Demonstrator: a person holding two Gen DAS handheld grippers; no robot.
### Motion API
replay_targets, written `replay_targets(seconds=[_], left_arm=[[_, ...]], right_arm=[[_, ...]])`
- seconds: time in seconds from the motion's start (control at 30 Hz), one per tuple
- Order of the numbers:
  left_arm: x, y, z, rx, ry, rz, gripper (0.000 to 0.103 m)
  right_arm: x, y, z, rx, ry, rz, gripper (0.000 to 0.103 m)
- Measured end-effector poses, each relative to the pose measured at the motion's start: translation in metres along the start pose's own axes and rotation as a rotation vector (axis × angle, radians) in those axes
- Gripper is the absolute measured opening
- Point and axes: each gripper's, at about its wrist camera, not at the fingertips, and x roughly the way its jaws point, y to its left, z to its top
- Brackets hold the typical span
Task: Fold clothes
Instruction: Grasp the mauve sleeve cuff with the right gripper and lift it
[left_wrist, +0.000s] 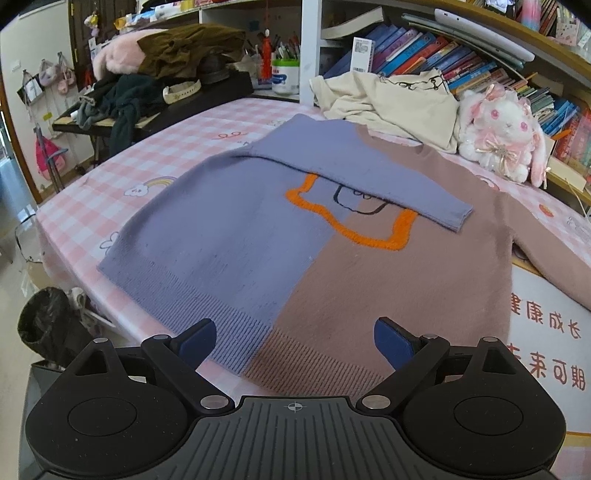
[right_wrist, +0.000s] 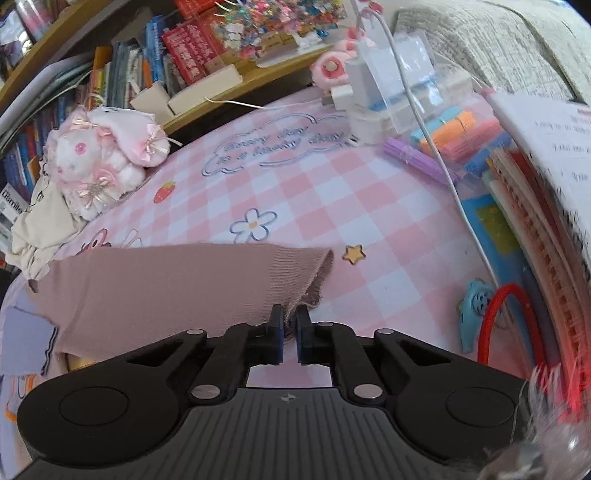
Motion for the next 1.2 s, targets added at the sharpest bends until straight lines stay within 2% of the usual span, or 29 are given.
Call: replay_targets(seconds=[0.27, 0.57, 0.73, 1.03, 1.2], left_arm=[[0.0, 0.004, 0.002, 0.044, -0.044, -0.065, 0.094], [-0.001, 0.021, 0.015, 0.217, -0.133, -0.122, 0.098], [-0.002, 0.039, 0.027, 0.297, -0.195, -0.172, 0.098], [0.002, 0.073, 0.042, 0.449, -0.271, -0.22, 0.099], [0.006, 0.095, 0.048, 0.496, -0.285, -0.22, 0.099]], right_arm=[[-0.023, 0.063, 0.024, -0.158, -0.076, 0.106, 0.006], [-0.028, 0.19, 0.036, -0.321, -0.122, 0.227, 0.006], [-0.025, 0.276, 0.028, -0.422, -0.132, 0.286, 0.006], [-0.008, 0.416, 0.002, -0.482, -0.149, 0.373, 0.006], [0.007, 0.475, -0.02, -0.518, -0.139, 0.396, 0.006]])
